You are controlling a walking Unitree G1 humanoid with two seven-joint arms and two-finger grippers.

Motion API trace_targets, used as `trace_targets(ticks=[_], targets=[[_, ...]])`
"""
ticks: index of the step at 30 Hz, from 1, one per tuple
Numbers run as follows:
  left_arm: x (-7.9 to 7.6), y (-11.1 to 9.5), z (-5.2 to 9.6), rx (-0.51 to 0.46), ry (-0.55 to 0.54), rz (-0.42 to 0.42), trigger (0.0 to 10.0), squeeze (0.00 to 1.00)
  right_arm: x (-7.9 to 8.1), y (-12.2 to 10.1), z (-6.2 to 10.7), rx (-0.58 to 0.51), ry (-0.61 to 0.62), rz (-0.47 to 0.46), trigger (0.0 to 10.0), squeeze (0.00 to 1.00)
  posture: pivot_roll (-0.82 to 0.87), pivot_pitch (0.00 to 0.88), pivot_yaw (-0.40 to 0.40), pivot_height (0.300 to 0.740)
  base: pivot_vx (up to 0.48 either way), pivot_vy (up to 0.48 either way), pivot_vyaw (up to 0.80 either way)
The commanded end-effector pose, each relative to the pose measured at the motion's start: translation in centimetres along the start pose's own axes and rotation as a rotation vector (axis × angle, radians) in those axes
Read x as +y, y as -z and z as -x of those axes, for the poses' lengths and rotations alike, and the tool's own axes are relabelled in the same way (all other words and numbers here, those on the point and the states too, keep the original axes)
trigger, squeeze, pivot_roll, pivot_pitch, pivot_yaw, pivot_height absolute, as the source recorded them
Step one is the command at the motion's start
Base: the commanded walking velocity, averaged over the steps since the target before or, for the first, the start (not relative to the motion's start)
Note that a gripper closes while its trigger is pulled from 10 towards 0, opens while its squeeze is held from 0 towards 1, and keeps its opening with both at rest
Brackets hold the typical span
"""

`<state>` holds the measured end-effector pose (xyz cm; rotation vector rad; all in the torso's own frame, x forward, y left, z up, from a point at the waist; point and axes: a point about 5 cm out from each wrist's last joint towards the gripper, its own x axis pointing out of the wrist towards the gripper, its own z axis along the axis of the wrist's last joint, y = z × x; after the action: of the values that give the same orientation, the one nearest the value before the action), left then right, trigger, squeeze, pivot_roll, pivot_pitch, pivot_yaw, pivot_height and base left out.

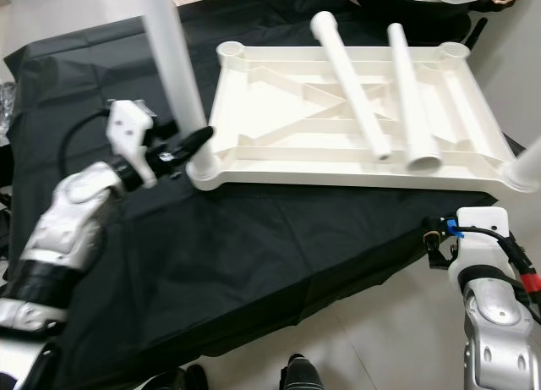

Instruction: Building children table

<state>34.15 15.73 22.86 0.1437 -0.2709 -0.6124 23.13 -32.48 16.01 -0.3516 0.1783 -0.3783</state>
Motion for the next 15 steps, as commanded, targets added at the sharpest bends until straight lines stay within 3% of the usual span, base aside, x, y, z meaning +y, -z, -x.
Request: trace_targets(ticks=[1, 4, 5, 6, 8, 10, 13, 15], targets=[[0.3, -1.3, 1.7, -0.039, 0.068, 0.009, 0.7, 0.0, 0.2, 0.6, -0.2, 0.019, -0.01, -0.006, 10.0, 0.0, -0.04, 0.223, 0.044, 0.74, 0.0, 0.0, 0.0], [-0.4, -1.7, 2.2, -0.054, 0.157, 0.04, 0.7, 0.0, 0.3, 0.5, -0.3, 0.017, -0.011, -0.007, 10.0, 0.0, -0.04, 0.223, 0.044, 0.74, 0.0, 0.0, 0.0], [-1.3, -2.0, 2.6, -0.058, 0.235, 0.055, 2.5, 0.0, 0.3, 0.4, -0.5, 0.013, -0.013, -0.008, 10.0, 0.0, -0.04, 0.217, 0.039, 0.74, 0.0, 0.0, 0.0], [-2.2, -2.3, 3.0, -0.056, 0.32, 0.074, 3.3, 0.0, 0.4, 0.2, -0.7, 0.006, -0.016, -0.011, 10.0, 0.0, -0.04, 0.215, 0.039, 0.74, 0.0, 0.0, 0.0], [-3.9, -2.7, 3.7, -0.047, 0.456, 0.093, 3.6, 0.0, 0.5, -0.1, -1.0, -0.006, -0.021, -0.014, 10.0, 0.0, -0.04, 0.214, 0.038, 0.74, 0.0, 0.0, 0.0], [-4.7, -2.9, 4.0, -0.037, 0.51, 0.108, 4.0, 0.0, 0.5, -0.4, -1.3, -0.014, -0.021, -0.017, 10.0, 0.0, -0.04, 0.208, 0.037, 0.74, 0.0, 0.0, 0.0], [-5.1, -2.9, 4.5, -0.024, 0.544, 0.115, 3.9, 0.0, 0.5, -0.6, -1.5, -0.023, -0.02, -0.021, 10.0, 0.0, -0.04, 0.206, 0.036, 0.74, 0.0, 0.0, 0.0], [-5.0, -2.9, 4.6, -0.018, 0.545, 0.115, 4.4, 0.0, 0.5, -0.7, -1.6, -0.026, -0.019, -0.021, 10.0, 0.0, -0.04, 0.203, 0.036, 0.74, 0.0, 0.0, 0.0]])
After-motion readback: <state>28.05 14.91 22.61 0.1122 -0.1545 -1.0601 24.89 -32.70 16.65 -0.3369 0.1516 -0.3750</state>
